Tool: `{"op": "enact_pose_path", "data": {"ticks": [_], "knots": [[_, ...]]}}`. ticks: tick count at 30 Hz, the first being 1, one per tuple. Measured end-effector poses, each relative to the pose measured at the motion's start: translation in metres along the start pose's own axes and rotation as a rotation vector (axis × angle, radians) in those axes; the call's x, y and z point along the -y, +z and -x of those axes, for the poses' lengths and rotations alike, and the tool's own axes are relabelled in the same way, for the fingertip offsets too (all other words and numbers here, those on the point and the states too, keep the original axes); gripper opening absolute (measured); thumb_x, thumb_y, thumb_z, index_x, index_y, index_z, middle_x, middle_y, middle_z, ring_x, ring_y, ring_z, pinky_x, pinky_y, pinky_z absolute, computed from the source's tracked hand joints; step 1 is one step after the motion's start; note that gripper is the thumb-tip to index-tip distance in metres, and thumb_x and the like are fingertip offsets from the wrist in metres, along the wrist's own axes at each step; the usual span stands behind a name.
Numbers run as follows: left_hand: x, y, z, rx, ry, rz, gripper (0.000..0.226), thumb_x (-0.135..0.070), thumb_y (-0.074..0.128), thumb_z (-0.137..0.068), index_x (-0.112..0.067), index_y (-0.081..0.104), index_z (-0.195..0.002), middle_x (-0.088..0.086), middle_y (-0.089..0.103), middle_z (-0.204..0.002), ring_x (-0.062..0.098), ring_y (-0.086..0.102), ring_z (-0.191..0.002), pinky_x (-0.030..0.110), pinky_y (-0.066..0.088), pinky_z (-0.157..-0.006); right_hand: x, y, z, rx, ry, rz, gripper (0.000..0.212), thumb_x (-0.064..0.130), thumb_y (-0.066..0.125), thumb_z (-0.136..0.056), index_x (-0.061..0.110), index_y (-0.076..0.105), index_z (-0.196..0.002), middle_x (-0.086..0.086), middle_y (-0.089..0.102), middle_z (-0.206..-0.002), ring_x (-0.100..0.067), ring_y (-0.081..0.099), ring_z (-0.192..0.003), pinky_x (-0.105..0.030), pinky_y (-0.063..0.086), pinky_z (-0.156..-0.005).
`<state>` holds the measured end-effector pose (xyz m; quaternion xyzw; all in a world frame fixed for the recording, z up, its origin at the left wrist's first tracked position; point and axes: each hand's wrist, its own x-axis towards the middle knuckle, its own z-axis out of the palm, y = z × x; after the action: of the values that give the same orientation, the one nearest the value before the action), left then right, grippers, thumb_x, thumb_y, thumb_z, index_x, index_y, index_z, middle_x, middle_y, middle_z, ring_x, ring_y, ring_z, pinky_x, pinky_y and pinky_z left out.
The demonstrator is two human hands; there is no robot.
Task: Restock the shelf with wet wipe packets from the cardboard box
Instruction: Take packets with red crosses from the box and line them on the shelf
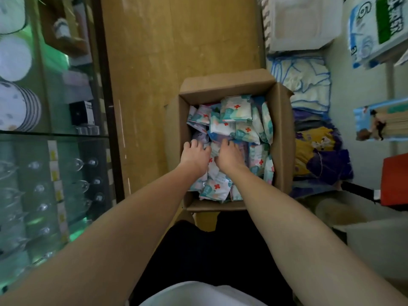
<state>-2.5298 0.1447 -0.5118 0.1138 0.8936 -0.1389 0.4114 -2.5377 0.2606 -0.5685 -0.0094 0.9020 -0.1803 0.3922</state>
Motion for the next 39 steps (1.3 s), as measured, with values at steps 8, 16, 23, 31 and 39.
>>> {"op": "enact_pose_path", "data": {"ticks": [8, 16, 23, 31, 39], "knots": [[-0.006, -0.005, 0.002, 0.029, -0.107, 0.028, 0.037, -0.025, 0.045, -0.096, -0.011, 0.049, -0.131, 0.015, 0.041, -0.134, 0.033, 0.037, -0.121, 0.043, 0.033, -0.098, 0.001, 0.007, 0.0, 0.129, 0.098, -0.148, 0.063, 0.024, 0.066, -0.092, 0.008, 0.036, -0.144, -0.02, 0.045, -0.141, -0.038, 0.048, -0.125, -0.043, 0.047, -0.09], [-0.007, -0.019, 0.012, 0.062, -0.086, 0.283, 0.032, -0.019, 0.047, -0.096, -0.012, 0.046, -0.127, 0.01, 0.054, -0.13, 0.03, 0.05, -0.121, 0.041, 0.04, -0.096, -0.007, -0.014, 0.017, 0.17, 0.218, -0.304, 0.062, 0.019, 0.069, -0.089, 0.007, 0.037, -0.141, -0.016, 0.059, -0.114, -0.033, 0.059, -0.098, -0.037, 0.042, -0.064], [-0.012, -0.043, 0.037, 0.029, -0.029, 0.325, 0.028, -0.019, 0.046, -0.095, -0.012, 0.044, -0.122, 0.009, 0.058, -0.12, 0.028, 0.059, -0.107, 0.037, 0.044, -0.074, -0.01, -0.047, 0.067, 0.185, 0.214, -0.331, 0.063, 0.021, 0.067, -0.089, 0.022, 0.035, -0.144, -0.013, 0.056, -0.125, -0.032, 0.059, -0.101, -0.039, 0.052, -0.075], [-0.03, -0.075, 0.087, -0.12, 0.147, 0.16, 0.023, -0.017, 0.046, -0.096, -0.011, 0.053, -0.117, 0.008, 0.06, -0.121, 0.027, 0.059, -0.107, 0.038, 0.046, -0.078, -0.016, -0.072, 0.149, -0.147, 0.258, -0.498, 0.023, 0.032, 0.059, -0.09, 0.022, 0.049, -0.108, -0.008, 0.057, -0.095, -0.024, 0.057, -0.076, -0.038, 0.052, -0.061], [-0.064, -0.1, 0.147, -0.265, 0.338, 0.143, 0.025, -0.026, 0.051, -0.096, -0.011, 0.052, -0.116, 0.012, 0.059, -0.12, 0.03, 0.058, -0.108, 0.04, 0.05, -0.085, -0.031, -0.074, 0.253, -0.435, 0.419, -0.519, 0.027, 0.026, 0.064, -0.087, 0.019, 0.04, -0.079, -0.001, 0.044, -0.078, -0.019, 0.042, -0.068, -0.034, 0.03, -0.056]]}}
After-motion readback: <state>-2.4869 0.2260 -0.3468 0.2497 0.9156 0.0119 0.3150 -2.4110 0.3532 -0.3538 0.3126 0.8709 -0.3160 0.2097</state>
